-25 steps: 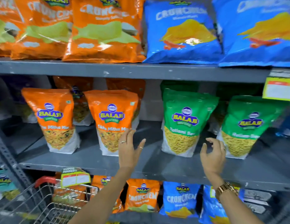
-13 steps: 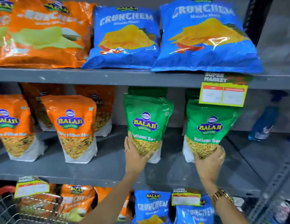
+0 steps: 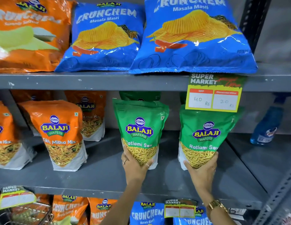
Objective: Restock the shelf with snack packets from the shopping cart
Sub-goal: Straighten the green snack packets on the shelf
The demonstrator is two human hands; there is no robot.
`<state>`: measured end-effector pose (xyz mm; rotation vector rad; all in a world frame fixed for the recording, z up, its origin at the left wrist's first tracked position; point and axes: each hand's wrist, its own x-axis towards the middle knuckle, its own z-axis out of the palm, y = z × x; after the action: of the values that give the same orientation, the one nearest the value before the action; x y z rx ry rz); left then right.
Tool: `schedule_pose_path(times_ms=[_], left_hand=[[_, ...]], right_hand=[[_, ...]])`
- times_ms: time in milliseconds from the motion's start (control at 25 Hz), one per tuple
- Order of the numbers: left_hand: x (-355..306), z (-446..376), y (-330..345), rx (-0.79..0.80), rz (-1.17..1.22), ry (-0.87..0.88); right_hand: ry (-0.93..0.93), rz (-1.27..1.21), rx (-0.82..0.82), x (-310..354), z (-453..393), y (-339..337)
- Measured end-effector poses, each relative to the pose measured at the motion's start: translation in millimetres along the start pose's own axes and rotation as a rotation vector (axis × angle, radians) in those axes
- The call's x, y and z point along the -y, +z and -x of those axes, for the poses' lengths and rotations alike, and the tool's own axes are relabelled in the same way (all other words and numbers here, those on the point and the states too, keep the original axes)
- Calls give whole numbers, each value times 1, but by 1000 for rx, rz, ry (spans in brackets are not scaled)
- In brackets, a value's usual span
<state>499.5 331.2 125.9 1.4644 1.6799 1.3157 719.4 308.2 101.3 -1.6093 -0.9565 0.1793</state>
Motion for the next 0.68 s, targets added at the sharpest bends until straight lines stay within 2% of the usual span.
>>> schedule_pose_path(times_ms=[680], left_hand=[[-7, 6, 5, -26, -88, -48]], right_hand=[[7, 25, 3, -4, 4, 1]])
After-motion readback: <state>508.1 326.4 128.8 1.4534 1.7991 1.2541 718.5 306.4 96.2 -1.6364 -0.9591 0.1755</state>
